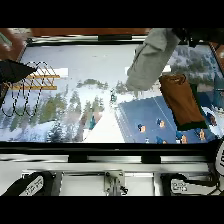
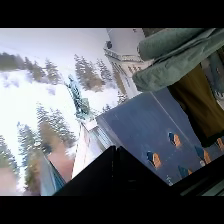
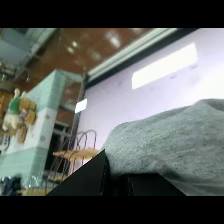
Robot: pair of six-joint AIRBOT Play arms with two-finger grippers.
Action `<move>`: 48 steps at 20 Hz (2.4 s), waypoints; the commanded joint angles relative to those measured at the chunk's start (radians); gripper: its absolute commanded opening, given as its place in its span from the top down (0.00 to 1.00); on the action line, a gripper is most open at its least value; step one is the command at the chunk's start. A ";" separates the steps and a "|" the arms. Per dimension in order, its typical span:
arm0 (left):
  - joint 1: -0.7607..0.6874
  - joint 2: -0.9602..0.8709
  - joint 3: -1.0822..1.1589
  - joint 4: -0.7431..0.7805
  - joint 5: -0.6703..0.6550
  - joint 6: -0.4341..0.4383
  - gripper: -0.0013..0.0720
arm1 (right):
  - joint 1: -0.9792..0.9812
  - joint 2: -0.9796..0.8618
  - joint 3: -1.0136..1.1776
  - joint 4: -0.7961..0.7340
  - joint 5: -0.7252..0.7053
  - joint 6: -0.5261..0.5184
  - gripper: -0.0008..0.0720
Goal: Fold the shirts.
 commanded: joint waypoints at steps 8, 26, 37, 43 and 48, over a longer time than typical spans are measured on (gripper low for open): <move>-0.001 0.000 -0.002 0.000 -0.001 0.000 0.94 | -0.065 -0.171 0.008 -0.016 0.507 -0.003 0.89; -0.214 -0.016 -0.034 0.001 -0.007 0.000 0.94 | -0.183 -0.338 0.014 -0.140 1.005 -0.119 0.89; -0.214 -0.016 -0.034 0.001 -0.008 0.000 0.94 | -0.179 -0.339 0.014 -0.250 0.475 -0.152 0.89; -0.214 -0.016 -0.034 0.002 -0.008 0.005 0.94 | -0.234 -0.174 0.014 -0.609 -0.079 -0.025 0.89; -0.214 -0.017 -0.034 0.001 -0.007 0.020 0.94 | -0.238 -0.129 0.006 -0.796 -0.428 0.008 0.89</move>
